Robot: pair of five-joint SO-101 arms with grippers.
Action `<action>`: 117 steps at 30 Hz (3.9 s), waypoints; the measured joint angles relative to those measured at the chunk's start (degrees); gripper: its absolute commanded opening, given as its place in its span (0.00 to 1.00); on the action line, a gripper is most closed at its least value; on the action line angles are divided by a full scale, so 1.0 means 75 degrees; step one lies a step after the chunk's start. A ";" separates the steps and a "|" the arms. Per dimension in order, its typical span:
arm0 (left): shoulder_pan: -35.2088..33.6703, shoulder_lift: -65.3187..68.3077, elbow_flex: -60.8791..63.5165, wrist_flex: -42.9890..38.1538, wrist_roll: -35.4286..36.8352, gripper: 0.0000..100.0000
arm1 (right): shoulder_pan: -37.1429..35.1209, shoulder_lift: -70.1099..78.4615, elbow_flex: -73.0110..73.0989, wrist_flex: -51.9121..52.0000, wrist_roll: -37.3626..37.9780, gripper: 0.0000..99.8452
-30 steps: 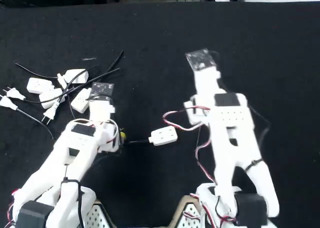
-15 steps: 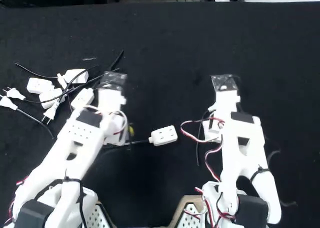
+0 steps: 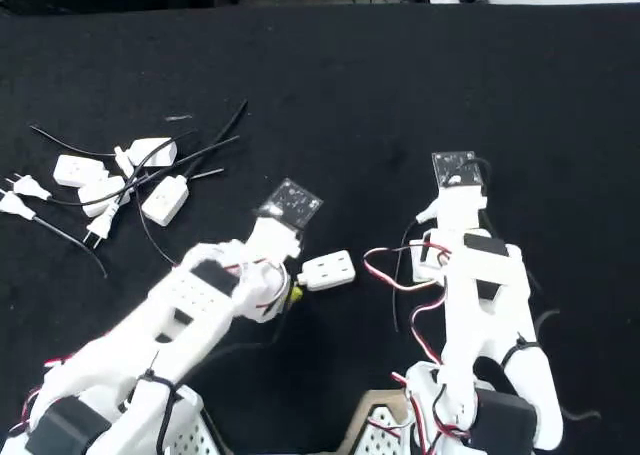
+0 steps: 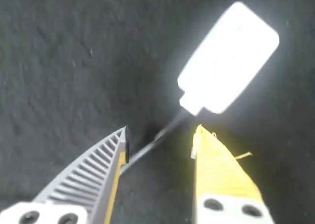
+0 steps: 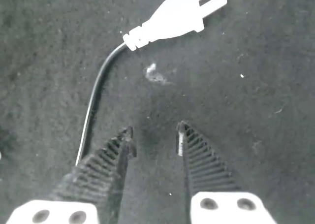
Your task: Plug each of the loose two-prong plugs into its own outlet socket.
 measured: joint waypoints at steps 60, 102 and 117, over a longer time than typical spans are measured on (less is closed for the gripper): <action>-0.1172 -0.0012 0.0621 -0.0774 0.0199 0.22 | -0.0762 0.3446 -0.3165 -0.0316 -0.2590 0.13; -0.1172 -0.0012 0.0621 -0.0785 0.0199 0.22 | -0.1114 0.2040 -0.3903 0.1055 0.0399 0.20; -0.1172 -0.0012 0.0621 -0.0785 0.0199 0.22 | -0.0949 0.5826 -0.6283 0.1090 -0.0375 0.05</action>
